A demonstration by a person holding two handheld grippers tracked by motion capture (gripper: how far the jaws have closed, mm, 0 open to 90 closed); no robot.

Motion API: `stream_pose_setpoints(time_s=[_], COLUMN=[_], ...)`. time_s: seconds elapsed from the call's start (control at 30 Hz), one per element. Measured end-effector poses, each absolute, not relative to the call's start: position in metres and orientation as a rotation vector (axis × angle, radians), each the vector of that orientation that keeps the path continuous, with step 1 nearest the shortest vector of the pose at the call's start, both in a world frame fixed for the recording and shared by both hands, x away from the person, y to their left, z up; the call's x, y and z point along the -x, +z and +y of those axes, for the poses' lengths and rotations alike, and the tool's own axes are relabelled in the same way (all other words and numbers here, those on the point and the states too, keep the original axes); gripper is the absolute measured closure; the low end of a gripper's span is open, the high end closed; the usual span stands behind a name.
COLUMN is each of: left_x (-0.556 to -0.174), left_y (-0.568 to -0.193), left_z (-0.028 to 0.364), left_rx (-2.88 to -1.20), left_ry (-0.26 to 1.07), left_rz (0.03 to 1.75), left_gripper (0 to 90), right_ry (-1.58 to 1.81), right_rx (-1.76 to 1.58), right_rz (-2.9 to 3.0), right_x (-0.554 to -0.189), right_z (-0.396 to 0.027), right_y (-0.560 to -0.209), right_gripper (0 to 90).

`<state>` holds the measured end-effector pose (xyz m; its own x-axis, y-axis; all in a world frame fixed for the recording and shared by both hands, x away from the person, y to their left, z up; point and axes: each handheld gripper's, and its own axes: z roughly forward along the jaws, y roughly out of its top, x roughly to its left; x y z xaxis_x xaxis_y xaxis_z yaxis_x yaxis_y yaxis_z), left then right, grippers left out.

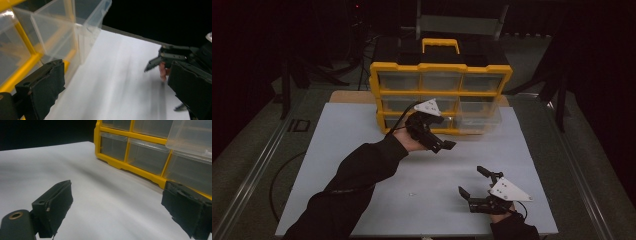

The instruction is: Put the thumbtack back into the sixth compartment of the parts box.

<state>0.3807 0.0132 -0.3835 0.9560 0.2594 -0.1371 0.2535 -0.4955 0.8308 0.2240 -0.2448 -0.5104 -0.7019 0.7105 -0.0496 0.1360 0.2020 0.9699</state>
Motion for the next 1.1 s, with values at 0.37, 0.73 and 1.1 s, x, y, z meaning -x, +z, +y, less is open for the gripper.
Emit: stream_pose_setpoints(time_s=[0.37, 0.73, 1.1], left_x=[-0.359, -0.340, -0.325], left_y=[-0.395, -0.417, -0.443], left_z=[0.035, 0.054, 0.078], left_rx=[-2.091, -2.116, -2.134], left_ry=[-0.021, -0.054, -0.096], left_rz=[0.336, 0.334, 0.342], left_gripper=[1.4, 1.5, 1.8], right_ry=[1.519, 1.517, 1.513], right_rx=[-0.781, -0.779, -0.773], right_rz=[1.990, 1.992, 1.999], right_x=[-0.224, -0.225, -0.225], right_z=[-0.244, -0.244, -0.243], right_y=[-0.511, -0.511, -0.511], right_gripper=[9.6, 9.6, 9.6])
